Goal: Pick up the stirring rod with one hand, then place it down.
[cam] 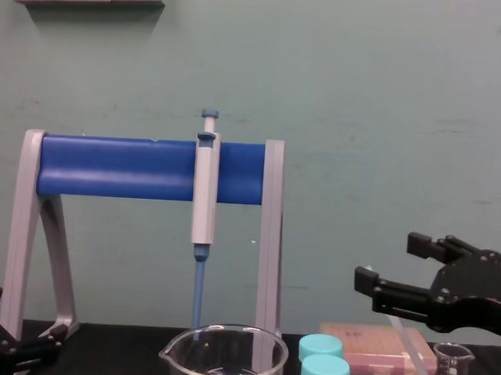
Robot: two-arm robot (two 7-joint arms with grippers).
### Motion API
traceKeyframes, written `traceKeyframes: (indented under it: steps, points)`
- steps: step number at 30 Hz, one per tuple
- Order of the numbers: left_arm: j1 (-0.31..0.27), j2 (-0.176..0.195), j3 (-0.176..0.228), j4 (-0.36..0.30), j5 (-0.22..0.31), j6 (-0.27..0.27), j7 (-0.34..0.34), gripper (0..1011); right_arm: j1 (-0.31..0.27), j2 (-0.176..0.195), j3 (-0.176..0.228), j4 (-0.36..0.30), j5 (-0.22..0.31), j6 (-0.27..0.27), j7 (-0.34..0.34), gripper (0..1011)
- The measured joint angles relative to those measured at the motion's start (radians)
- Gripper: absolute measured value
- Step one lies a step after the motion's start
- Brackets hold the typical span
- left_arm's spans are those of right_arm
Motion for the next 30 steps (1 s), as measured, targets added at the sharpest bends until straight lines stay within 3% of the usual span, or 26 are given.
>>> traceKeyframes:
  steps: [10,22,30]
  points:
    - [0.000,0.000,0.000,0.000,0.000,0.000,0.000,1000,0.031,-0.022,0.002,0.042,0.035,0.082,0.076,1003]
    - [0.000,0.000,0.000,0.000,0.000,0.000,0.000,1000,0.036,-0.037,0.017,0.068,0.035,0.164,0.106,1003]
    - [0.000,0.000,0.000,0.000,0.000,0.000,0.000,1000,0.030,-0.043,0.036,0.072,0.022,0.186,0.101,1003]
